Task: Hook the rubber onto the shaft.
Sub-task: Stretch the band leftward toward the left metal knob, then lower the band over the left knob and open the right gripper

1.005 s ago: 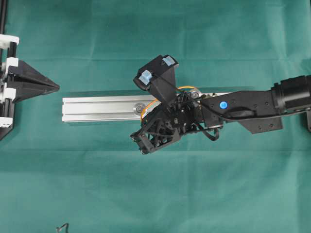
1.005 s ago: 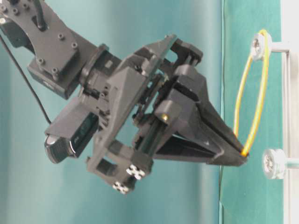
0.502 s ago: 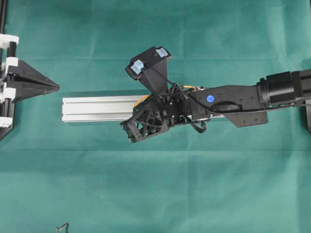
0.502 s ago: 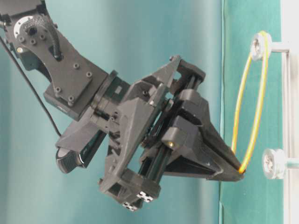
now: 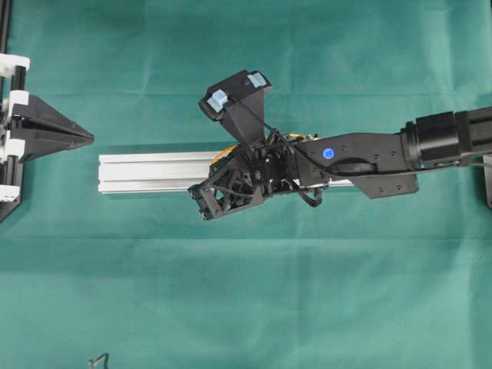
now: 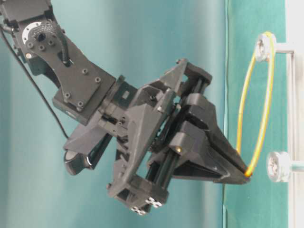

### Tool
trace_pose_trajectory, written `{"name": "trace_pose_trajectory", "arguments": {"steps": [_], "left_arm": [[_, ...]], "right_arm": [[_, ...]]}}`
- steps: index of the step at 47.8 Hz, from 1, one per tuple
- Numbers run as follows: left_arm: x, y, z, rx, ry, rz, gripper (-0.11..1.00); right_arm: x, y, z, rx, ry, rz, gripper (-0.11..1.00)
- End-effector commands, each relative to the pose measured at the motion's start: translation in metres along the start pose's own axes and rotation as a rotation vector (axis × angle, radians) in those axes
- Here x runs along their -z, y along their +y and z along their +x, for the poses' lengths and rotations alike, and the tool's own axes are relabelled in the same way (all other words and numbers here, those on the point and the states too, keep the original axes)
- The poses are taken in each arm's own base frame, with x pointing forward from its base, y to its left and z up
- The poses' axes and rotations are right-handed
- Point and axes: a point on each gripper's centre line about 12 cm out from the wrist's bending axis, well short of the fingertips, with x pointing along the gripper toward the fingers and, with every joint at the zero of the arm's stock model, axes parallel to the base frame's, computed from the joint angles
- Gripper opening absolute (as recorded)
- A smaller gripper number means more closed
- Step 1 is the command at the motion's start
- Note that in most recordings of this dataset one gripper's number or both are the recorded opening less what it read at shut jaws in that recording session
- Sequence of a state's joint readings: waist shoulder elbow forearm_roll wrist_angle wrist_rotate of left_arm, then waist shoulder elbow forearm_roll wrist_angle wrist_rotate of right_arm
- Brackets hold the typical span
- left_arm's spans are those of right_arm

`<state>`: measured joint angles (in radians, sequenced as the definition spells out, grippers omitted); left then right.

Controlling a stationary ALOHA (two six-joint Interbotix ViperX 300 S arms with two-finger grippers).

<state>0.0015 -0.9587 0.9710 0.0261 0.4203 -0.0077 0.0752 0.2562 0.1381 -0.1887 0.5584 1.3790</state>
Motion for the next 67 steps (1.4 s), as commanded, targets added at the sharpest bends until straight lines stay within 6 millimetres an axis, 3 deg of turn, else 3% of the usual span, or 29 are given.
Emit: {"name": "trace_pose_trajectory", "arguments": {"steps": [1, 67], "left_arm": [[-0.014, 0.001, -0.003, -0.002, -0.034, -0.001, 0.0], [-0.013, 0.001, -0.003, -0.003, -0.031, 0.002, 0.0]], "right_arm": [[-0.009, 0.015, -0.011, -0.065, -0.025, 0.022, 0.07], [-0.01, -0.001, 0.033, -0.051, -0.011, 0.114, 0.07]]}}
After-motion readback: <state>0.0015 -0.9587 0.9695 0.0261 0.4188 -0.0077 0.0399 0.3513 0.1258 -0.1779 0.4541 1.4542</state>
